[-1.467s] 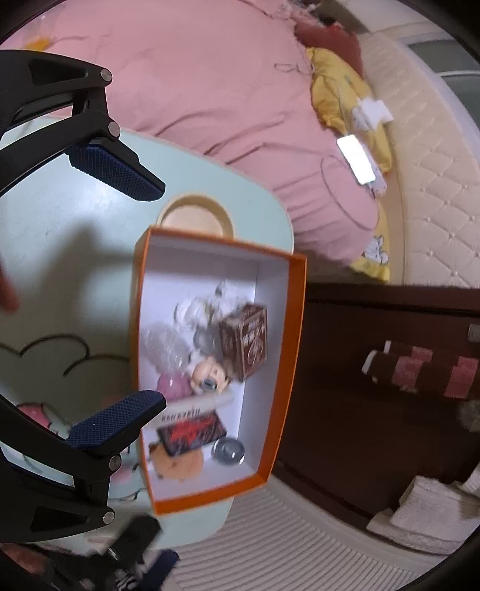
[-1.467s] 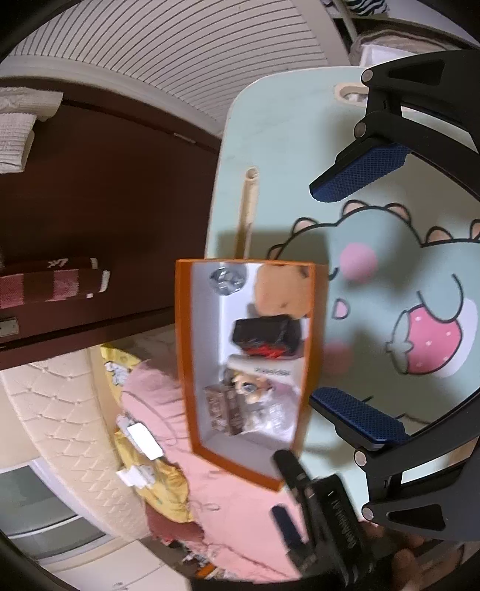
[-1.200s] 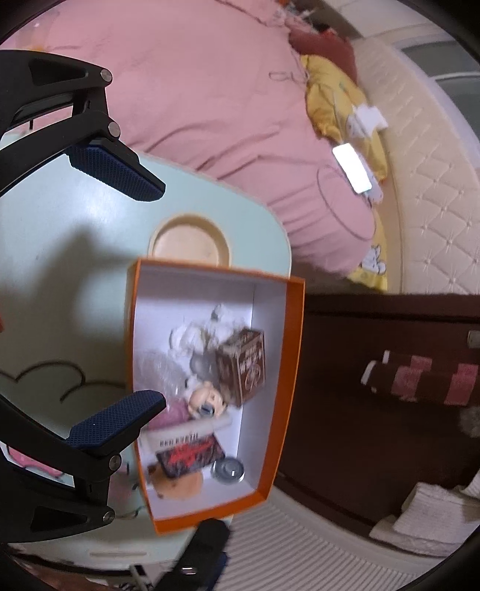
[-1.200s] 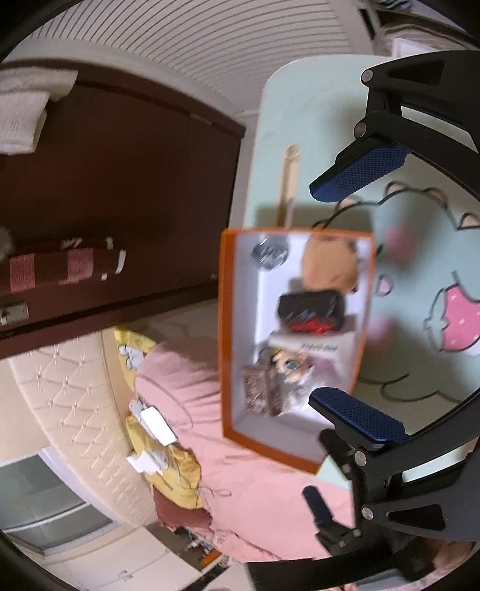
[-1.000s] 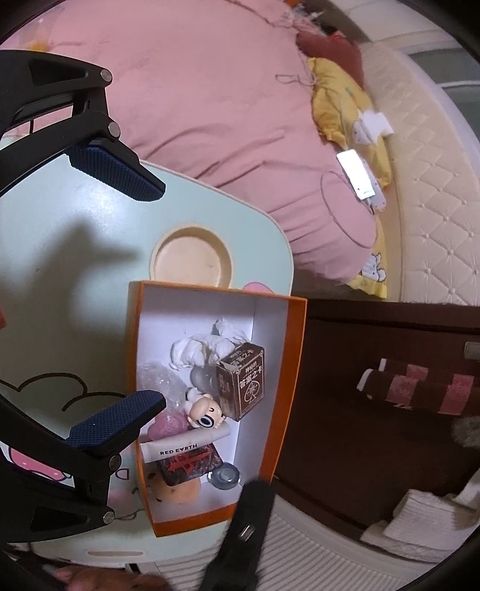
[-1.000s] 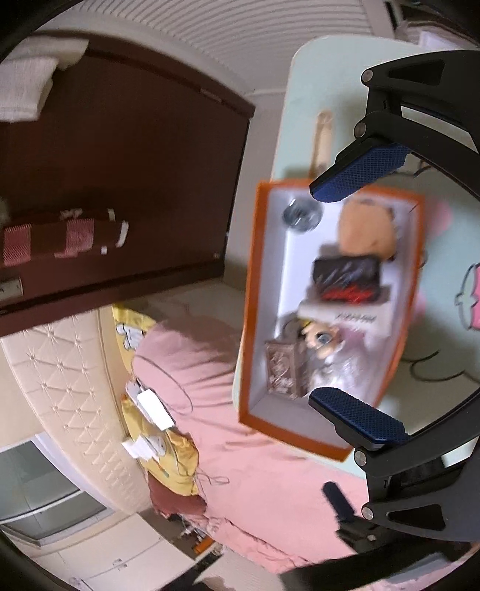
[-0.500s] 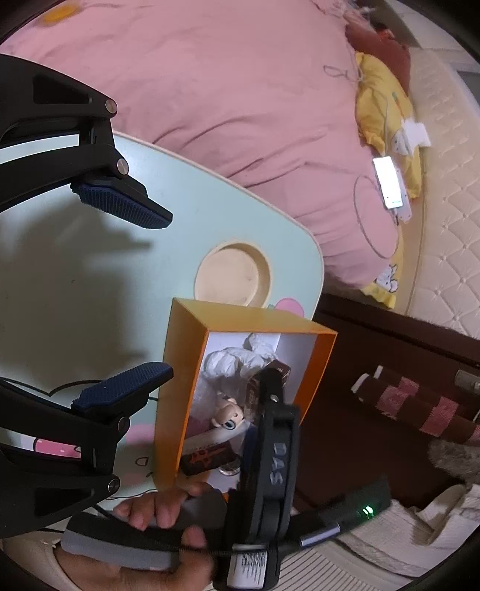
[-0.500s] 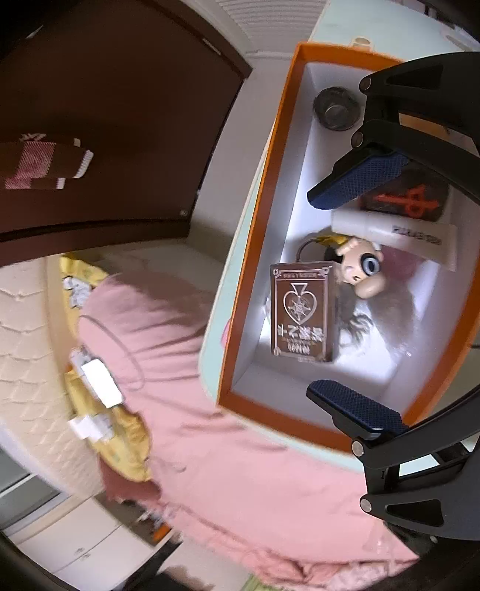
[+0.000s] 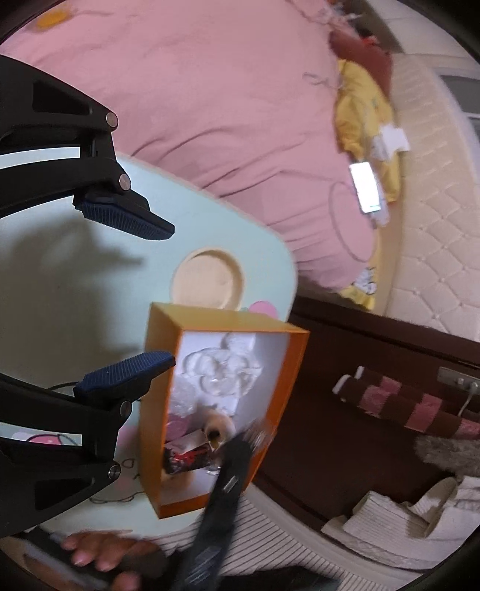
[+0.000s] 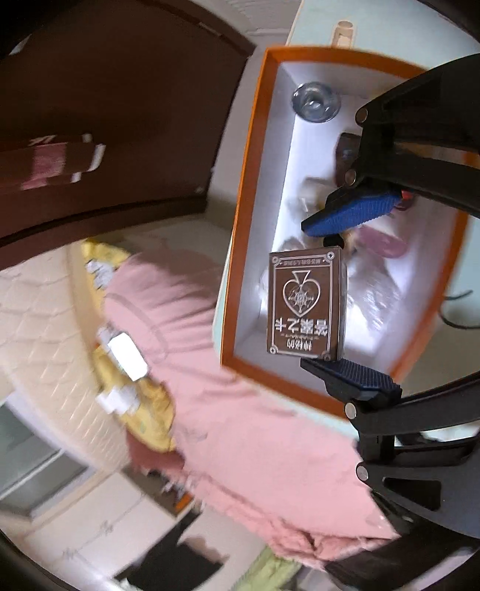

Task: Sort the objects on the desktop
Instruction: 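Lift the card box out with the right gripper and set it on the table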

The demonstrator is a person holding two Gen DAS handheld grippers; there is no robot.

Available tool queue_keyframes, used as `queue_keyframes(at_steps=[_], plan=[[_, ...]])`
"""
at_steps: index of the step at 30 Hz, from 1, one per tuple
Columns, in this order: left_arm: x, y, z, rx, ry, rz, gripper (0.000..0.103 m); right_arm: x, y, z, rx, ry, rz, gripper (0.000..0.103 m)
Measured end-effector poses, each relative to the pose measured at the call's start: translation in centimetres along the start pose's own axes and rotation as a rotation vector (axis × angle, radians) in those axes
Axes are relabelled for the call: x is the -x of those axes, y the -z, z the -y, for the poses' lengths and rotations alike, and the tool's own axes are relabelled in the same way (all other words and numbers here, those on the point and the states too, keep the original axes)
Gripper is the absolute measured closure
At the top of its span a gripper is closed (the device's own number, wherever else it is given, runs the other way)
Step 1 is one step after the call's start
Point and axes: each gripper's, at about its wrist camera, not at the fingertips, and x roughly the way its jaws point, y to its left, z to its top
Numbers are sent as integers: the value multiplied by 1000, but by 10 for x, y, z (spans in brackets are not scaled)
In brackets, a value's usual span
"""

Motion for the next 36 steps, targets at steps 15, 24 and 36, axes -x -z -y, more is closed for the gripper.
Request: queue_keyframes(at_steps=[15, 24, 36], plan=[[-9, -38, 41, -86, 70, -12, 38, 71, 93, 26, 48, -34, 68, 46], [-38, -51, 109, -236, 175, -100, 39, 45, 143, 42, 84, 109, 24, 46], [-105, -60, 137, -232, 144, -245, 53, 62, 157, 52, 71, 137, 148, 19]])
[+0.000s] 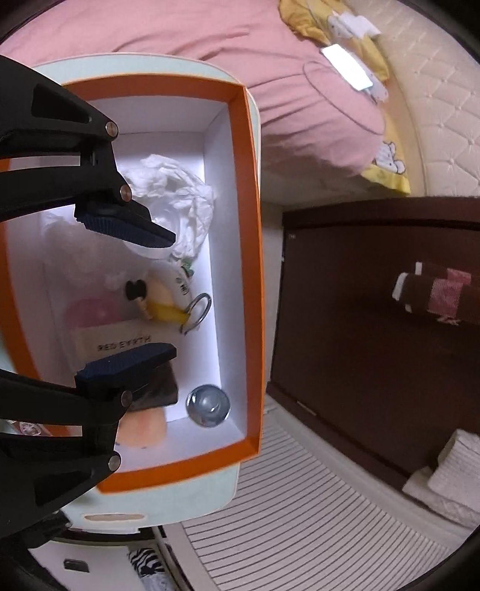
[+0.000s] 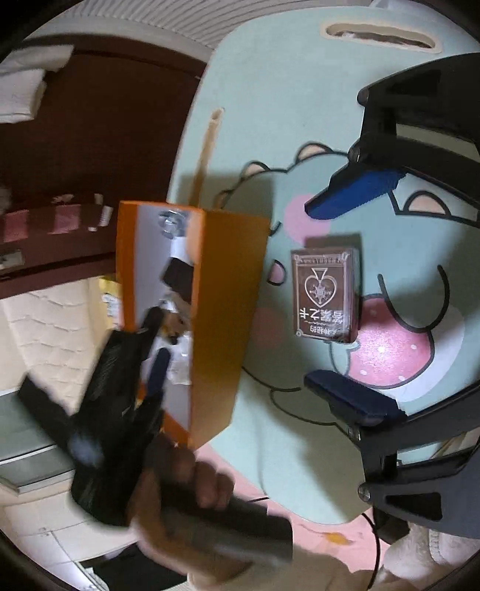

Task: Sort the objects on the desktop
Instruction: 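Lift the card box out with the right gripper and set it on the table, then grasp the doll keychain with the left gripper, lift it out, place on table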

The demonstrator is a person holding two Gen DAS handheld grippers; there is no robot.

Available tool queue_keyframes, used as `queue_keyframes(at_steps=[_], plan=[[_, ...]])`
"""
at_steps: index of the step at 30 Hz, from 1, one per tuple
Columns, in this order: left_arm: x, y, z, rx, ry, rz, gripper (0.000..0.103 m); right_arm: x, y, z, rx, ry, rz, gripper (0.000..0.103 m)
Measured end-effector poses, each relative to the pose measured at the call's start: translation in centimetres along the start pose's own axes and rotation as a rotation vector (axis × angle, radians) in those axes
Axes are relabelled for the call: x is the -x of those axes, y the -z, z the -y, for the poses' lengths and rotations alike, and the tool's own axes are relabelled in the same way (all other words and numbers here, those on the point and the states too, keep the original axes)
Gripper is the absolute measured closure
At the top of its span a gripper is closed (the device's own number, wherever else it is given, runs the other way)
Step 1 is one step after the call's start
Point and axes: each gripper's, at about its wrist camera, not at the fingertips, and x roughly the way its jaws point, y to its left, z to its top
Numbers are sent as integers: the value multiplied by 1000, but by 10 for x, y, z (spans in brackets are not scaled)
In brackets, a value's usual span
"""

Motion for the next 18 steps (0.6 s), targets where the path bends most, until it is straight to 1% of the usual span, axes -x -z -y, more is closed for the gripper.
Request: queue_keyframes(at_steps=[1, 2, 3, 8, 11, 14, 16, 18], plan=[[-3, -1, -1, 2, -1, -8, 59, 2, -1, 0, 2, -10, 9, 19], [-5, -2, 0, 0, -6, -11, 63, 5, -1, 1, 3, -19, 17, 19], [-7, -2, -1, 1, -8, -14, 64, 6, -2, 1, 0, -27, 23, 19], [-14, -8, -9, 41, 13, -29, 64, 1, -4, 4, -18, -51, -5, 19], [-19, -14, -15, 74, 39, -53, 63, 1, -4, 5, -25, -62, -9, 19], [-18, -16, -17, 67, 45, -59, 65, 1, -4, 6, -32, -60, -12, 19], [-14, -15, -18, 70, 46, -55, 66, 1, -4, 8, -41, -58, -13, 19], [-4, -15, -21, 82, 64, -26, 66, 1, -4, 10, -49, -55, -17, 19]])
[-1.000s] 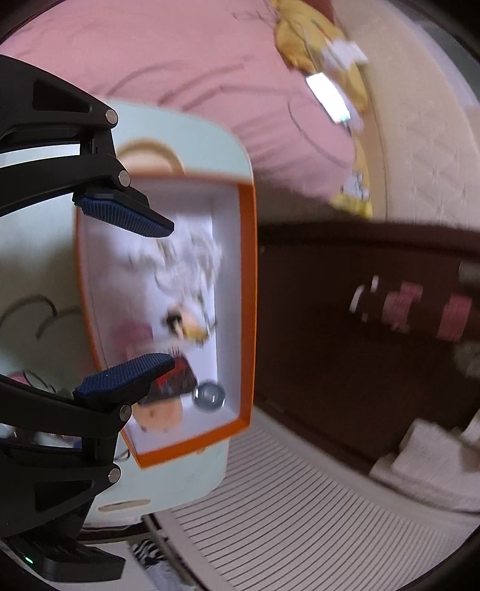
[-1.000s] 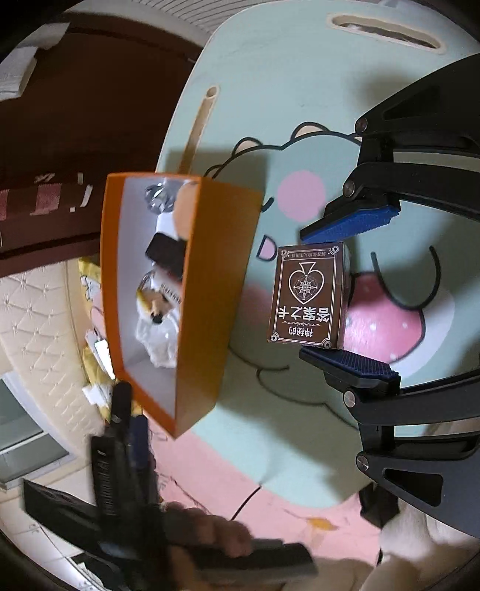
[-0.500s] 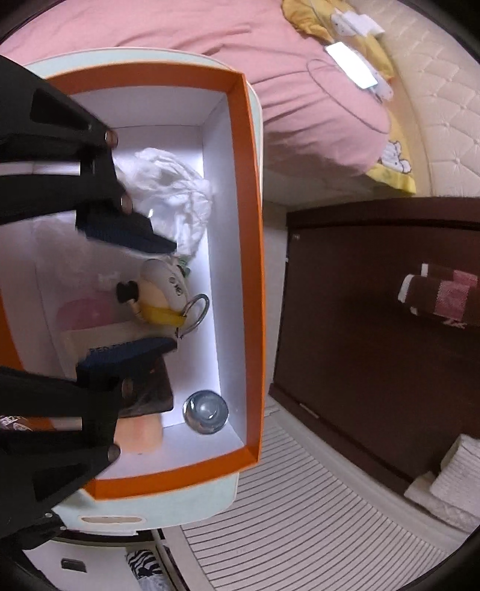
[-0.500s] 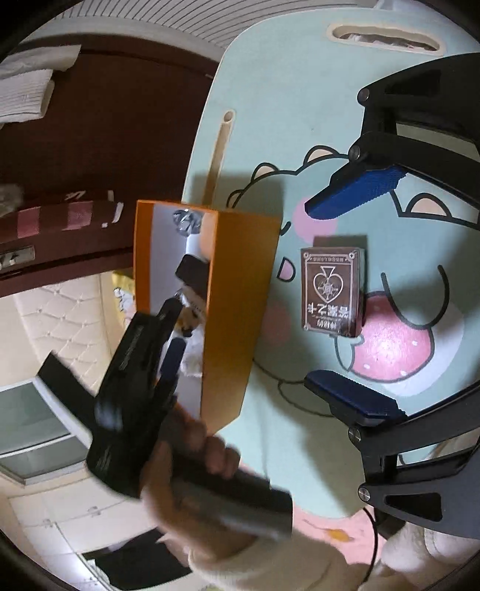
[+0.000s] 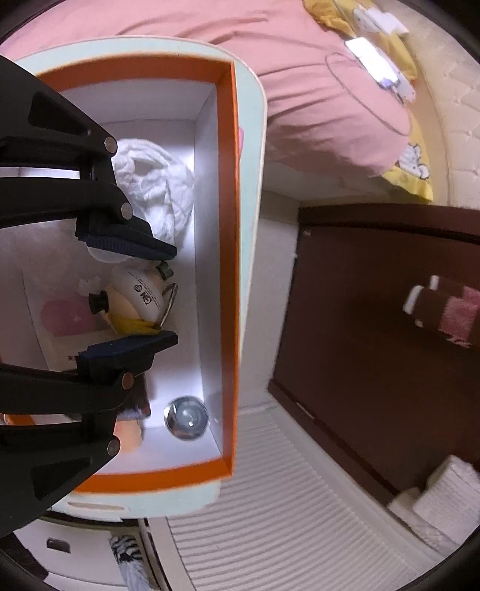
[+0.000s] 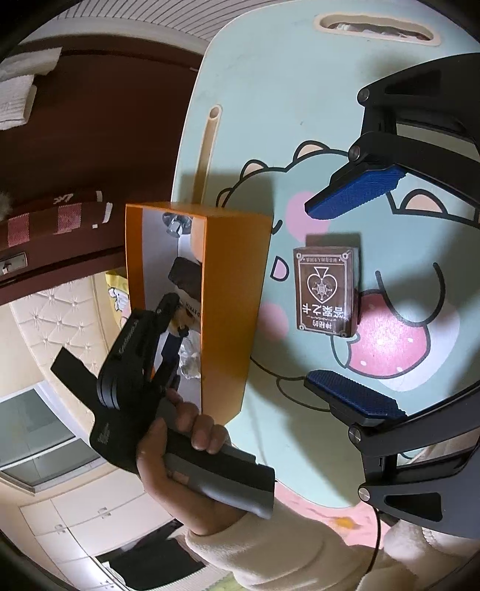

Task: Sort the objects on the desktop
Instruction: 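Grasp the doll keychain with the left gripper, lift it out, place on table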

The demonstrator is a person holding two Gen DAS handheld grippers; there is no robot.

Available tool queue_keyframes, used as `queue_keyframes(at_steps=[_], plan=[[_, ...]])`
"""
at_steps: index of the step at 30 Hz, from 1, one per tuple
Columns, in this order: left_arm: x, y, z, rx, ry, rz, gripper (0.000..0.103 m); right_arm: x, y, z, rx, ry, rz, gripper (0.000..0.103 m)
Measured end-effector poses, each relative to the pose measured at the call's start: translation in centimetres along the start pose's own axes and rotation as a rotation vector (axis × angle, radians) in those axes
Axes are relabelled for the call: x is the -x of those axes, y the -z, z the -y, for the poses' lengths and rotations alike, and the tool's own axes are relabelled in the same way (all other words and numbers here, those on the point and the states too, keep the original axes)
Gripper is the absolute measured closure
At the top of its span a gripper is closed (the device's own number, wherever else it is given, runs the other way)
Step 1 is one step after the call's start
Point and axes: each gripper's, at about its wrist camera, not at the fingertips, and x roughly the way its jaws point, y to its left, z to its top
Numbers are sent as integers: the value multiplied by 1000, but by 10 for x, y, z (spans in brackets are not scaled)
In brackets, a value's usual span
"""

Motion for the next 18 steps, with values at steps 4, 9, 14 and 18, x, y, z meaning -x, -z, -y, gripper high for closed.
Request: queue_keyframes(at_steps=[4, 9, 14, 18], plan=[[42, 3, -1, 2, 52, 92, 66, -1, -2, 3, -12, 6, 0, 19], [97, 27, -8, -11, 90, 166, 66, -1, -3, 3, -18, 23, -9, 19], [110, 69, -7, -65, 101, 137, 66, -2, -3, 4, -35, 40, -20, 19], [91, 110, -14, -64, 103, 71, 66, -1, -2, 8, -55, 52, -27, 19]])
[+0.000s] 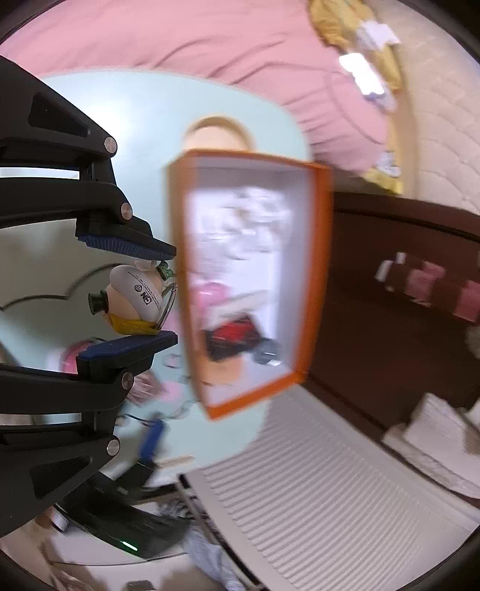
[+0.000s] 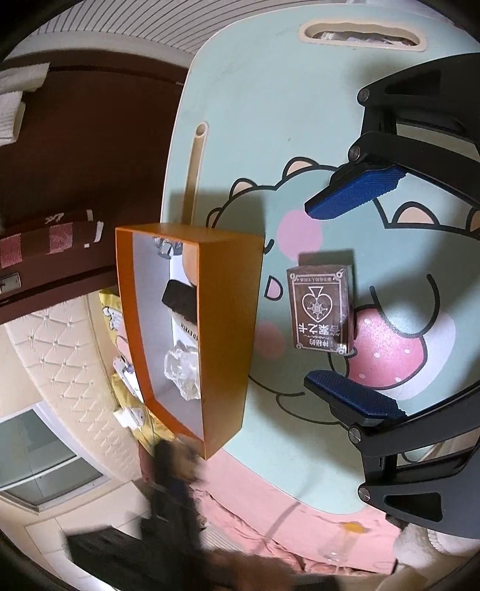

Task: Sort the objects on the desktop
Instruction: 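Grasp the doll keychain with the left gripper, lift it out, place on table, then reach the right gripper into the box and grasp the dark red box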

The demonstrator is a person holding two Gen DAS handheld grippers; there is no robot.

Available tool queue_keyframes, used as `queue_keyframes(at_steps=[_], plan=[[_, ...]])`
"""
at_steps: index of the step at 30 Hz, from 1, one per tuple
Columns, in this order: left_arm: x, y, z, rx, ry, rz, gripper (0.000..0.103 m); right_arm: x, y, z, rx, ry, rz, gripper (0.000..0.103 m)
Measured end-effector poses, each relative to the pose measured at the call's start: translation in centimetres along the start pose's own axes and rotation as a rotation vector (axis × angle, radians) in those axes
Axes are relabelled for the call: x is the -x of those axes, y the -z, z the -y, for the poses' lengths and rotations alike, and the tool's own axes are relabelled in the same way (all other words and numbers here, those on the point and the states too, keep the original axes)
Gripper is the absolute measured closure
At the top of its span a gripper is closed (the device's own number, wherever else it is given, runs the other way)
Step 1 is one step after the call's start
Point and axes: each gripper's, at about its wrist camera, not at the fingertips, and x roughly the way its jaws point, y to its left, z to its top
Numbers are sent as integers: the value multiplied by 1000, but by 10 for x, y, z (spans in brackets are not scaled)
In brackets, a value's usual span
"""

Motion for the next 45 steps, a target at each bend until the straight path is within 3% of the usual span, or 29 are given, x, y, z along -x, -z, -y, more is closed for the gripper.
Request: queue_keyframes(at_steps=[6, 8, 10, 12, 14, 19, 25, 29, 31, 36, 37, 40, 43, 45], plan=[[-30, 25, -8, 55, -34, -29, 65, 3, 0, 3, -21, 12, -5, 19], [-32, 25, -8, 58, -45, -19, 61, 4, -1, 3, -21, 18, -5, 19], [-27, 26, -11, 69, -43, 10, 27, 6, -2, 2, -18, 21, -3, 19], [-19, 29, -13, 80, -40, 50, 21, 7, -3, 1, -15, 20, -1, 19], [-14, 29, -16, 82, -35, 74, 21, 9, -7, 1, -17, 11, -4, 19], [-15, 35, -24, 98, -108, 76, 20, 10, -25, -1, -37, -60, -22, 19], [-23, 41, -39, 140, -149, 43, 20, 7, -78, -23, -2, -116, -16, 19], [-25, 43, -41, 95, -247, 60, 20, -21, -120, -26, -76, -142, -129, 19], [-27, 45, -38, 61, -281, 70, 20, -39, -137, -24, -131, -152, -197, 25], [-35, 52, -30, -33, -336, 85, 17, -76, -161, -23, -135, -28, -297, 36], [-37, 53, -28, -50, -346, 86, 16, -84, -163, -21, -145, -17, -324, 42], [-41, 58, -23, -99, -367, 92, 10, -102, -159, -11, -200, -7, -399, 43], [-41, 58, -24, -97, -366, 97, 1, -106, -159, -15, -172, 9, -400, 45], [-41, 58, -27, -86, -372, 112, 1, -109, -159, -18, -152, 5, -412, 48]])
